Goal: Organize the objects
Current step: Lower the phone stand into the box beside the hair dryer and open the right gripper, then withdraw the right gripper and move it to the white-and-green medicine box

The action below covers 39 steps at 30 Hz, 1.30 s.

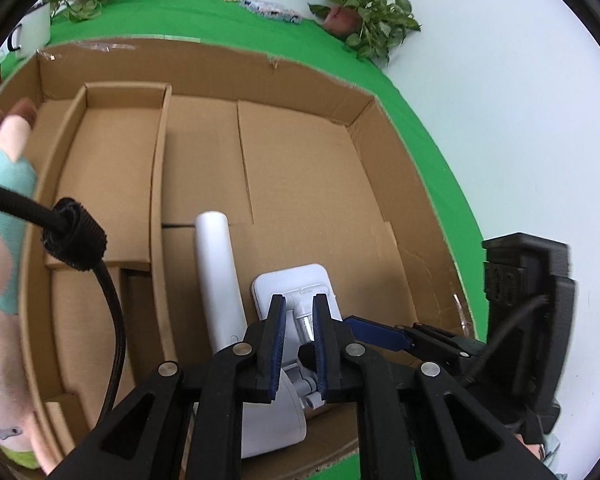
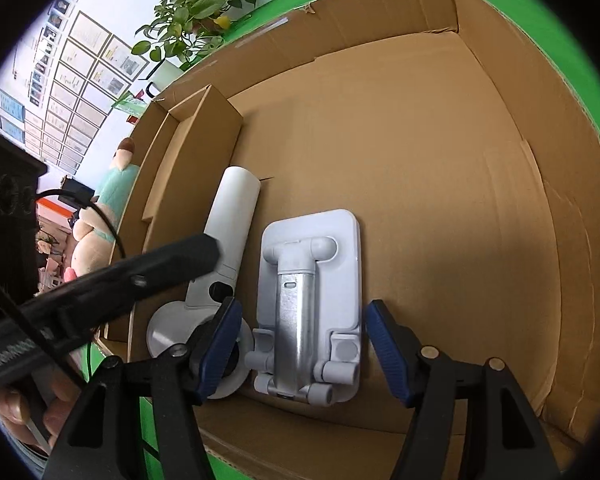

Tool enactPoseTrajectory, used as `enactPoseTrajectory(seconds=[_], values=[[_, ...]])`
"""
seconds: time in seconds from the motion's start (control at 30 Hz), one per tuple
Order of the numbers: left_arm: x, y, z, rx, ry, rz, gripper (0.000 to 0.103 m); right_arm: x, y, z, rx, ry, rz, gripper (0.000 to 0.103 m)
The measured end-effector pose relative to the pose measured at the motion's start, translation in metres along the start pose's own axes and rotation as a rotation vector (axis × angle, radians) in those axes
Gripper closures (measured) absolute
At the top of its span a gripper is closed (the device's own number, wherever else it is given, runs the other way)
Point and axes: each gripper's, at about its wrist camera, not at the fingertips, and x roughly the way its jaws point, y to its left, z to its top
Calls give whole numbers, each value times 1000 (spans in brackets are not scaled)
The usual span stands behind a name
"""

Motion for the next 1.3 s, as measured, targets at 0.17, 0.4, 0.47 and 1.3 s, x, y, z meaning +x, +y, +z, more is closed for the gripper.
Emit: enactPoseTrajectory(seconds=[0.17,0.4,0.47,1.3], values=[[-15,2,-2,-2,-28,3,92,3,6,1,-47,-4,-68,57],[-18,8,-6,-22,-32,3,92,3,7,-3,-26,23,-62,58],[-22,8,-8,-21,-36,0,92,3,6,-3,-12,27,-62,58],[-117,-19,-92,170,-384,314,1,-73,45,-71,-208,-328,-288,1]])
